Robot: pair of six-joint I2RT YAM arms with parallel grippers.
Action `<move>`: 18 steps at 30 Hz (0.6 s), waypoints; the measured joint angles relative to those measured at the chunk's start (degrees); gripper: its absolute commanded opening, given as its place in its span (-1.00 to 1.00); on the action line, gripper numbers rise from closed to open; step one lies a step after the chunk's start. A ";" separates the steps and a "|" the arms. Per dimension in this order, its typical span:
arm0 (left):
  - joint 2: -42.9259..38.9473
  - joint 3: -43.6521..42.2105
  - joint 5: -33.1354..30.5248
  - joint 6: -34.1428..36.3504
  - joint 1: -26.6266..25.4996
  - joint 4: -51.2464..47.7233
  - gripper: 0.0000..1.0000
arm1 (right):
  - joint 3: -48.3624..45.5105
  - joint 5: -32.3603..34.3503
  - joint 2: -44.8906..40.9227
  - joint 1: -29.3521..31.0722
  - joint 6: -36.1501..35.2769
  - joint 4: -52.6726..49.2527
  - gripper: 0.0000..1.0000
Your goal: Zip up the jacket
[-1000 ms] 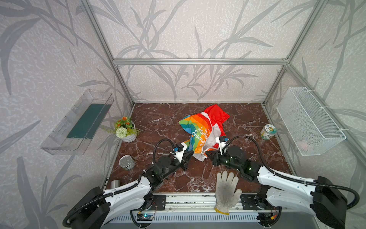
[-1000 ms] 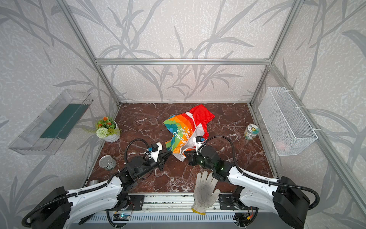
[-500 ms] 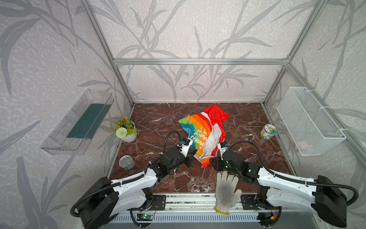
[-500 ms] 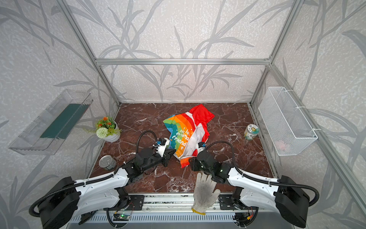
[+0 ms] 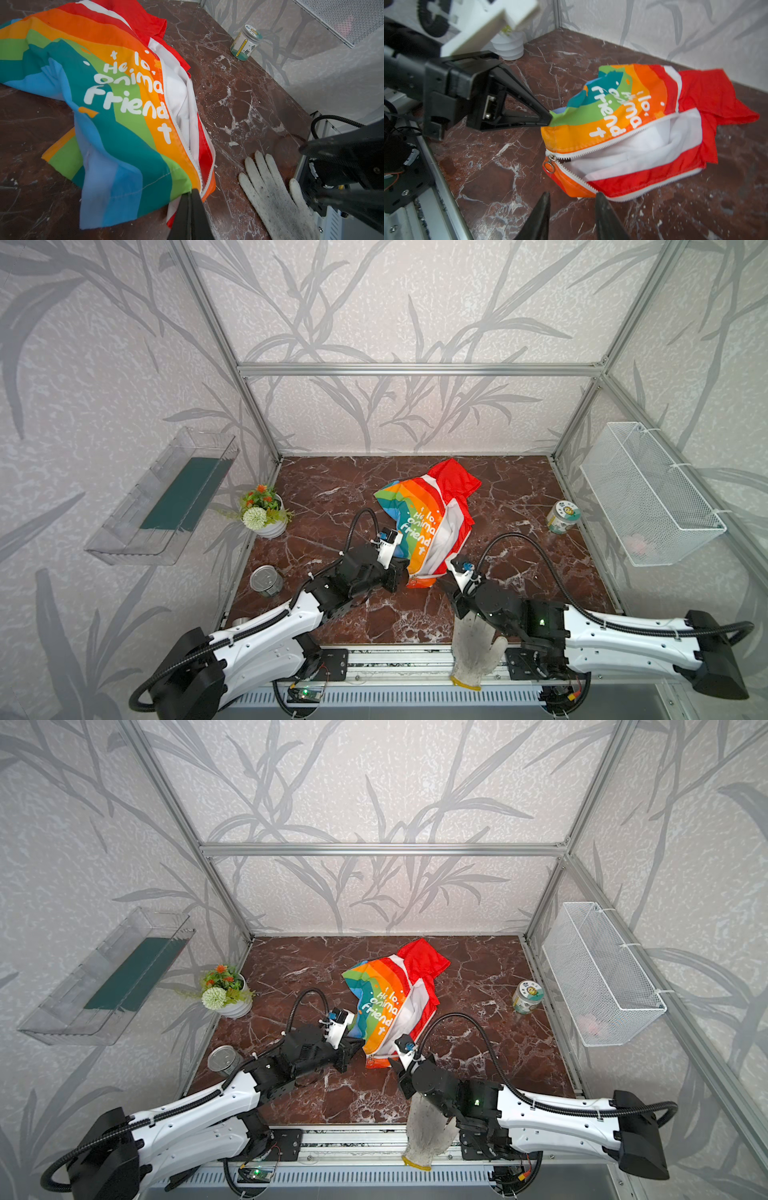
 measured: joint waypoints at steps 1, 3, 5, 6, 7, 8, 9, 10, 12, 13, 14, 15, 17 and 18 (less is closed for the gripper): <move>-0.37 0.35 0.07 -0.17 0.09 -1.20 -1.00 | -0.15 1.95 2.19 1.95 -2.36 2.67 -0.19; -1.01 0.55 0.22 -0.57 0.20 -2.89 -1.00 | -0.15 5.73 8.00 5.57 -6.54 8.46 -0.15; -1.62 0.55 0.26 -0.94 0.22 -4.57 -1.00 | -0.13 8.83 14.34 8.02 -10.16 14.21 -0.11; -1.95 0.55 0.26 -1.07 0.26 -5.11 -1.00 | -0.15 10.08 17.57 8.87 -12.17 16.94 -0.09; -2.32 0.55 0.26 -1.20 0.33 -5.51 -1.00 | -0.15 10.88 19.91 9.35 -13.11 18.91 -0.08; -2.78 0.55 0.26 -1.40 0.37 -5.81 -1.00 | -0.15 11.80 22.58 9.75 -14.25 21.38 -0.06; -3.21 0.55 0.26 -1.49 0.42 -6.08 -1.00 | -0.15 12.46 24.61 9.94 -14.95 23.43 -0.04; -3.56 0.55 0.24 -1.53 0.42 -6.32 -1.00 | -0.15 12.98 26.08 10.05 -15.50 25.20 -0.02; -4.24 0.55 0.24 -1.64 0.44 -6.80 -1.00 | -0.15 13.94 28.24 10.16 -15.98 28.39 0.00; -4.50 0.55 0.22 -1.73 0.44 -6.93 -1.00 | -0.15 14.40 28.98 10.16 -15.87 29.46 0.02; -4.79 0.52 0.22 -1.88 0.46 -7.08 -1.00 | -0.13 14.78 29.75 10.16 -15.69 30.49 0.03; -5.03 0.48 0.22 -2.03 0.46 -7.13 -1.00 | -0.15 15.04 30.58 10.16 -15.37 31.65 0.04; -5.38 0.39 0.22 -2.32 0.46 -7.15 -1.00 | -0.15 15.58 32.44 10.10 -14.29 34.10 0.06; -5.53 0.35 0.22 -2.49 0.48 -7.15 -1.00 | -0.17 15.72 33.24 9.94 -13.51 35.04 0.07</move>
